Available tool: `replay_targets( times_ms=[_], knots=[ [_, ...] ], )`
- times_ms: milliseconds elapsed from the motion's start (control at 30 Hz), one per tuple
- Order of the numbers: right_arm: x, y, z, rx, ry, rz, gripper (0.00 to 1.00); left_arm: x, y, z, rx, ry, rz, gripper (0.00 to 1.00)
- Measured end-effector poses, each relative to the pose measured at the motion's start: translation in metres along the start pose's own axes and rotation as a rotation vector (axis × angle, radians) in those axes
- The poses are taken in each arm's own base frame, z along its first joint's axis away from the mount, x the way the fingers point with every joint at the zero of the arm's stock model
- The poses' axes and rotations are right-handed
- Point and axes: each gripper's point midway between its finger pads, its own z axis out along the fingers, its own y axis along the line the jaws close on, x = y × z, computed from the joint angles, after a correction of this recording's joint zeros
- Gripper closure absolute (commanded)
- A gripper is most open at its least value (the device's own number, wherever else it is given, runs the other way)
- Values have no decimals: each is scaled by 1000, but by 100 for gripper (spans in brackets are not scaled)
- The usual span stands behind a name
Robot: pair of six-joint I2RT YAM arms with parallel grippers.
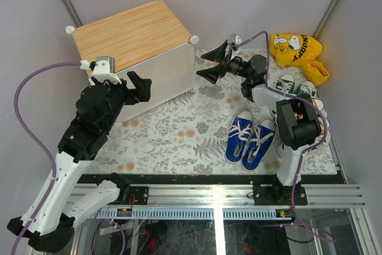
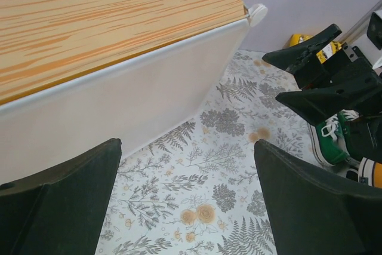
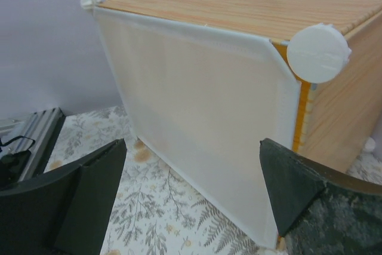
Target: Place and organize the shoes in the shoe cabinet
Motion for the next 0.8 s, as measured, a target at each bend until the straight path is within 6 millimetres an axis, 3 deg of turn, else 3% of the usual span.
replay_targets(
  times_ms=[367, 633, 800],
  knots=[
    [5, -1, 7, -174, -53, 152, 4, -1, 5, -2, -19, -19, 3, 9],
    [-8, -6, 14, -199, -83, 114, 4, 6, 8, 1, -29, -5, 14, 9],
    [-4, -14, 18, -202, -87, 120, 4, 6, 9, 1, -33, -6, 14, 9]
  ],
)
